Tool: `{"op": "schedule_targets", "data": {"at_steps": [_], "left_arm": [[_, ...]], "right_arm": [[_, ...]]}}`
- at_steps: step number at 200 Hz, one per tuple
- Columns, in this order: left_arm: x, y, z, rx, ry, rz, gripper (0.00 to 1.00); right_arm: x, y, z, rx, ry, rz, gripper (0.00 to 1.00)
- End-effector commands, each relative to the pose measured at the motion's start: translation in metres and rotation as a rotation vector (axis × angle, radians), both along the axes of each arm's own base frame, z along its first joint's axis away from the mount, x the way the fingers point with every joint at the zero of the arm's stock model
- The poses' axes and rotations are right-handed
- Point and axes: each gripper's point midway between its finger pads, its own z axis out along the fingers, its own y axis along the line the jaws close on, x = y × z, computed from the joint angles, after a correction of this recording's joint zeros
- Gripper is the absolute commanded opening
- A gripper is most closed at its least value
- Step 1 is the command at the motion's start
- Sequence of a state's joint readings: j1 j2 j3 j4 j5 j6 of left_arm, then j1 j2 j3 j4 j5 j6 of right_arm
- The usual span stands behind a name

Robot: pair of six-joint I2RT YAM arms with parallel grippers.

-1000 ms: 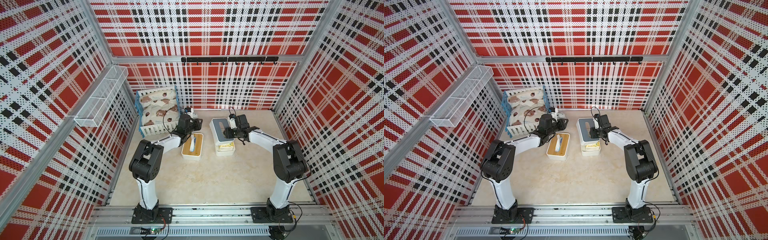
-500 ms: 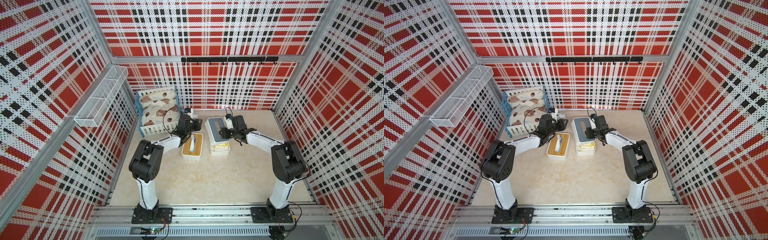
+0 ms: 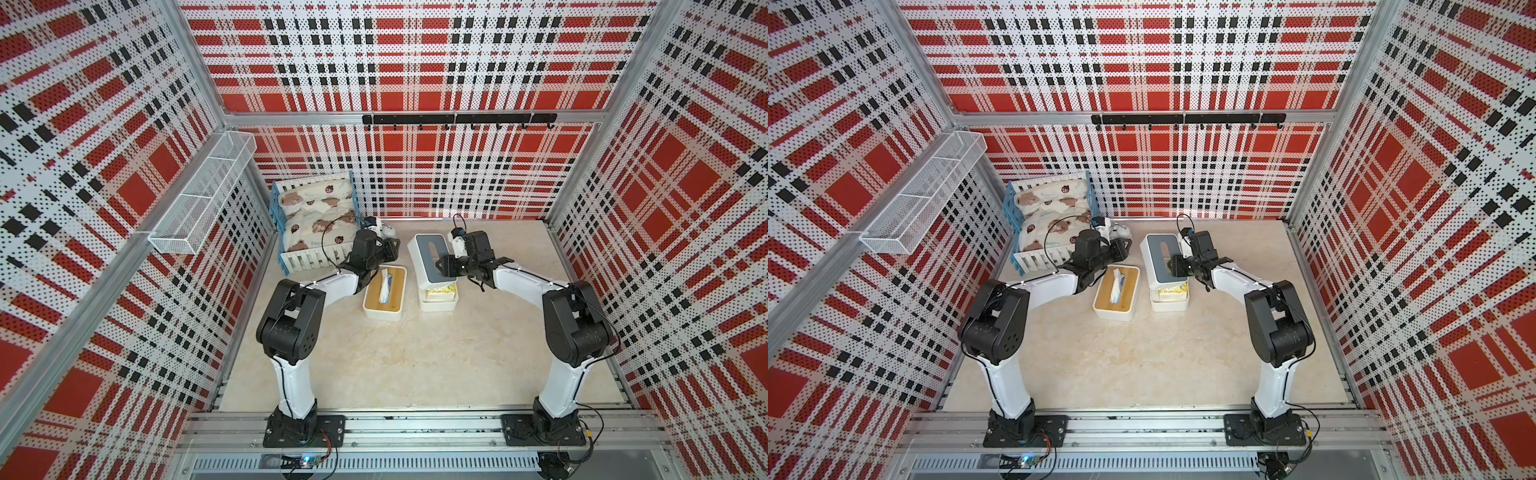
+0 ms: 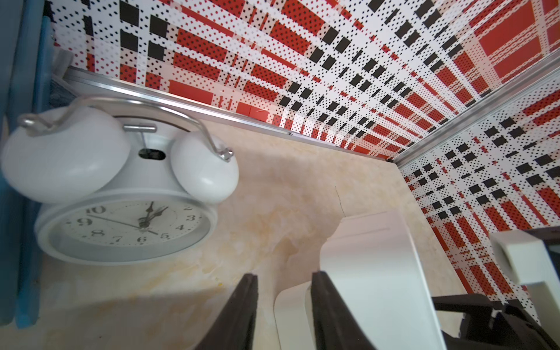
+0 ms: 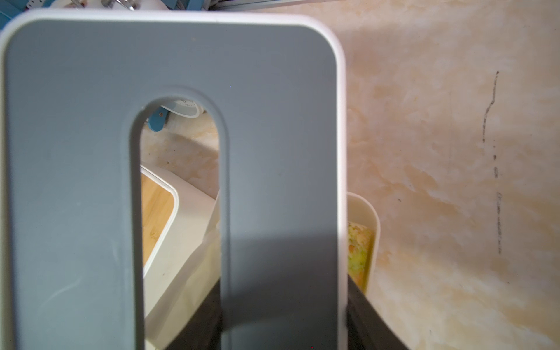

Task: Put the tissue paper into the tissue box
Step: Adjust the tissue box at the center of the board.

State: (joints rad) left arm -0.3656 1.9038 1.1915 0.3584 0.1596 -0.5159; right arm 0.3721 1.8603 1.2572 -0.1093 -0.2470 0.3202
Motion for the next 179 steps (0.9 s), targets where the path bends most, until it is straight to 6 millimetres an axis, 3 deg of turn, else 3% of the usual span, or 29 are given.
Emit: {"op": "schedule_targets", "data": {"at_steps": [1, 75, 112, 150, 179], "left_arm": [[0.000, 0.006, 0.027, -0.025, -0.060, 0.017, 0.36], [-0.002, 0.009, 0.029, -0.031, -0.066, 0.023, 0.36], [-0.002, 0.010, 0.029, -0.032, -0.065, 0.025, 0.36], [0.000, 0.011, 0.028, -0.034, -0.063, 0.024, 0.36], [0.000, 0.011, 0.028, -0.036, -0.063, 0.024, 0.36]], "right_arm": [[-0.001, 0.015, 0.021, 0.069, -0.045, 0.027, 0.28], [-0.002, 0.035, 0.018, 0.109, -0.031, 0.063, 0.27], [-0.004, 0.034, 0.035, 0.120, -0.054, 0.061, 0.26], [-0.009, 0.009, 0.069, 0.006, -0.071, -0.008, 0.27], [-0.016, -0.015, 0.067, -0.121, -0.044, -0.068, 0.27]]}}
